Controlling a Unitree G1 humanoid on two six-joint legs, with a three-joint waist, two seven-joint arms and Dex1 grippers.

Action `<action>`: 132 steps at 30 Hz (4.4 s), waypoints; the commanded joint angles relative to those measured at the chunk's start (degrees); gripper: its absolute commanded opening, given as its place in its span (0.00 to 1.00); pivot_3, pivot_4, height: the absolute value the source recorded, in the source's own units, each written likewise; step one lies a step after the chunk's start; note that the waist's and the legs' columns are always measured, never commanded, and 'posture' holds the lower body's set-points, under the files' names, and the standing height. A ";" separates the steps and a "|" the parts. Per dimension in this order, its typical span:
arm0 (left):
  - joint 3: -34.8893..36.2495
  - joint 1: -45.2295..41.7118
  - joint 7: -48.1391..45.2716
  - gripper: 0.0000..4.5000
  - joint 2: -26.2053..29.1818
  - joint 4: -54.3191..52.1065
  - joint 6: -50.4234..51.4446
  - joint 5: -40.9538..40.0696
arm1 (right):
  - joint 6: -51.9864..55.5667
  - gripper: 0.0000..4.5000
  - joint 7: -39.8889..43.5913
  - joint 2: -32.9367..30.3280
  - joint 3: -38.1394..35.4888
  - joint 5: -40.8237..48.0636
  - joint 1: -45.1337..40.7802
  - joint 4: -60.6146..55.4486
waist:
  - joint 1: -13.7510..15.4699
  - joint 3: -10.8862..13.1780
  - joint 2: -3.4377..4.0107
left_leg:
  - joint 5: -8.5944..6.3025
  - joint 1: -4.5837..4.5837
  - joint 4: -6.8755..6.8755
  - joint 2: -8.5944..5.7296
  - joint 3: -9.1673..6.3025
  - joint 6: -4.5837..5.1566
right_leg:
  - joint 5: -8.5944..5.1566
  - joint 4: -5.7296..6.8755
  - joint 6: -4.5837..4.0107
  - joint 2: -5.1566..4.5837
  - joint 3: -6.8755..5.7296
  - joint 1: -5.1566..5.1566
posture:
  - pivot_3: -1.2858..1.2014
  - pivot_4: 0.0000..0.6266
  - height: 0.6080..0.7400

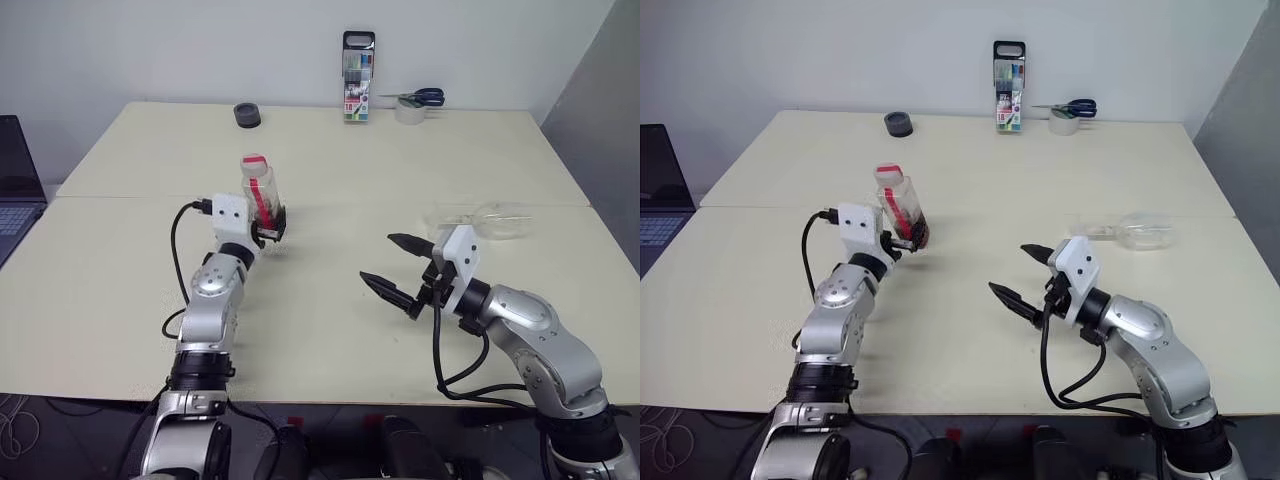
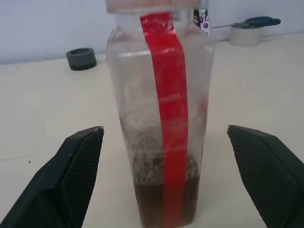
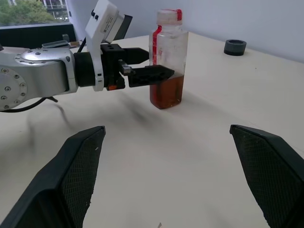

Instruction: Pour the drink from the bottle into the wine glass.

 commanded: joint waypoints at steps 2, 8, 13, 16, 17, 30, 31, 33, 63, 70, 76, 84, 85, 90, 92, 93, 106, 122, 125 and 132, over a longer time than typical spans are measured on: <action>-0.49 -4.28 1.09 0.99 0.86 1.77 -0.17 1.61 | 0.45 1.00 1.00 -0.43 -0.91 1.88 -2.05 -2.26 | 0.00 0.00 0.00 | 0.00 0.00 0.00 0.00 0.00 0.00 | 0.00 0.00 0.00 0.00 0.00 0.00 | 0.52 0.24 1.00; -0.08 -7.91 2.07 0.99 1.00 5.46 -0.09 2.09 | 1.04 1.00 1.13 -0.67 -1.38 3.08 -3.25 -1.55 | 0.00 0.00 0.00 | 0.02 -0.02 0.00 -0.01 -0.01 -0.04 | 0.00 0.00 0.00 0.00 -0.01 -0.01 | 0.52 0.24 1.00; 0.00 -10.79 1.88 0.99 1.11 8.15 -0.60 1.77 | 0.95 1.00 1.35 -0.80 -1.59 3.25 -3.67 -1.14 | -0.02 0.01 -0.01 | 0.04 -0.03 0.00 0.00 -0.02 -0.07 | 0.00 0.00 0.00 0.00 -0.02 -0.03 | 0.52 0.24 1.00; 0.16 -11.73 1.59 0.99 1.29 9.19 -0.93 1.48 | 0.93 1.00 1.81 -0.79 -1.47 3.49 -3.89 -1.19 | -0.02 0.01 -0.01 | 0.05 -0.04 0.00 -0.01 -0.01 -0.10 | 0.00 0.00 0.00 0.00 -0.02 -0.03 | 0.52 0.24 1.00; 0.25 -12.11 1.54 0.99 1.38 9.64 -0.99 1.42 | 1.00 1.00 2.03 -0.71 -1.43 3.80 -4.04 -1.34 | -0.03 0.01 -0.01 | 0.06 -0.04 0.00 -0.01 0.00 -0.11 | 0.00 0.00 0.00 0.00 -0.01 -0.03 | 0.52 0.24 1.00; -0.29 -14.94 1.01 0.99 1.30 12.95 -0.97 1.63 | 2.52 1.00 3.87 -1.48 -1.26 7.32 -5.33 -2.67 | -0.03 0.01 -0.01 | 0.07 -0.05 0.00 -0.01 -0.02 -0.12 | 0.00 0.00 0.00 0.00 -0.01 -0.04 | 0.52 0.24 1.00; -0.49 -15.03 0.96 0.99 1.34 13.04 -1.09 1.82 | 2.49 1.00 3.86 -1.48 -1.18 7.25 -5.31 -2.63 | -0.03 0.01 -0.01 | 0.07 -0.05 0.01 -0.01 -0.01 -0.13 | 0.00 0.00 0.00 0.00 -0.01 -0.04 | 0.52 0.24 1.00; -0.70 -15.19 1.03 0.99 1.32 13.23 -1.19 2.07 | 2.40 1.00 3.87 -1.51 -0.99 6.98 -5.16 -2.49 | -0.03 0.01 -0.01 | 0.07 -0.05 0.01 -0.01 -0.02 -0.13 | 0.00 0.00 0.00 -0.01 -0.01 -0.04 | 0.52 0.24 1.00; -1.95 -16.11 -24.77 0.40 1.37 14.04 -4.50 -9.05 | 4.02 1.00 0.65 -6.42 -7.09 7.11 -1.36 -7.50 | 0.04 0.02 -0.03 | 0.11 -0.13 0.02 -0.03 -0.02 -0.19 | 0.00 -0.04 0.00 -0.02 -0.04 -0.07 | 0.52 0.24 1.00; -6.86 -21.26 -45.85 0.40 0.46 19.65 -8.20 -11.86 | 10.89 1.00 -6.93 -6.16 -10.53 10.30 0.14 -14.94 | -0.15 0.03 -0.04 | 0.09 -0.13 0.02 -0.02 0.01 -0.16 | 0.00 -0.03 0.00 0.01 -0.02 -0.07 | 0.52 0.24 1.00; -10.82 -24.35 -61.61 0.39 -1.13 21.30 -3.93 -14.33 | 18.87 1.00 -16.68 -2.69 -8.51 10.74 -7.56 -16.90 | -0.59 0.03 -0.04 | 0.05 -0.11 0.02 0.00 0.02 -0.08 | 0.00 0.01 0.00 0.06 0.00 -0.07 | 0.52 0.24 1.00; -13.54 -25.63 -69.65 0.39 -1.32 22.43 -3.68 -12.94 | 24.08 1.00 -20.21 -1.22 -5.88 10.93 -14.33 -16.48 | -0.81 0.03 -0.03 | 0.00 -0.13 0.00 0.00 -0.03 0.02 | 0.00 0.00 -0.01 0.06 -0.02 -0.10 | 0.52 0.24 1.00; -13.62 -25.80 -70.02 0.39 -1.37 22.75 -4.25 -12.64 | 24.43 1.00 -20.28 -1.24 -5.57 10.85 -14.46 -16.44 | -0.82 0.03 -0.03 | -0.01 -0.14 0.01 0.00 -0.04 0.03 | 0.00 0.00 0.00 0.06 -0.02 -0.10 | 0.52 0.24 1.00; -13.65 -26.11 -70.64 0.39 -1.55 24.07 -6.59 -11.67 | 25.00 1.00 -20.68 -0.10 -4.38 10.81 -15.14 -15.42 | -1.08 0.04 -0.03 | -0.01 -0.14 0.00 -0.01 -0.04 0.04 | 0.00 0.00 0.00 0.06 -0.02 -0.10 | 0.52 0.24 1.00; -13.66 -26.02 -70.85 0.39 -1.53 24.30 -7.33 -11.44 | 24.74 1.00 -20.87 0.49 -3.82 10.24 -15.36 -14.33 | -1.12 0.03 -0.03 | -0.01 -0.14 0.01 0.00 -0.04 0.05 | 0.00 0.01 0.00 0.06 -0.01 -0.10 | 0.52 0.24 1.00; -13.66 -25.97 -70.86 0.39 -1.56 24.38 -7.69 -11.32 | 24.59 1.00 -20.88 0.73 -3.64 9.95 -15.39 -13.79 | -1.15 0.03 -0.03 | -0.01 -0.13 0.01 0.00 -0.04 0.05 | 0.00 0.01 0.00 0.06 -0.01 -0.10 | 0.52 0.24 1.00; -13.48 -25.38 -71.10 0.39 -1.36 24.81 -9.70 -10.30 | 23.11 0.87 -20.33 3.64 -2.15 7.38 -16.51 -9.35 | -1.33 0.03 -0.03 | -0.01 -0.14 0.00 -0.01 -0.05 0.05 | 0.00 0.01 -0.01 0.06 -0.02 -0.10 | 0.52 0.24 1.00; -14.09 -24.49 -72.31 0.39 -0.05 24.79 -11.61 -9.84 | 4.44 0.43 18.38 -12.82 3.56 3.99 -25.73 10.76 | -1.49 0.10 0.03 | -0.02 -0.11 0.02 -0.03 0.01 0.07 | 0.00 -0.01 0.01 0.06 -0.02 -0.09 | 0.52 0.24 1.00; -14.11 -24.81 -72.19 0.39 0.07 25.30 -12.03 -9.94 | 2.23 0.43 23.21 -13.44 4.09 4.05 -29.85 17.63 | -1.53 0.11 0.04 | -0.02 -0.08 0.00 0.02 -0.01 0.07 | 0.00 -0.02 0.01 0.10 -0.05 -0.08 | 0.52 0.24 1.00; -13.54 -24.82 -70.09 0.39 -0.58 25.54 -11.27 -10.31 | 0.54 0.64 14.01 -12.14 -1.51 0.93 -25.23 14.23 | -1.43 0.12 0.04 | -0.01 -0.17 0.04 -0.03 -0.04 0.05 | 0.00 -0.01 0.00 -0.01 -0.04 -0.12 | 0.52 0.24 1.00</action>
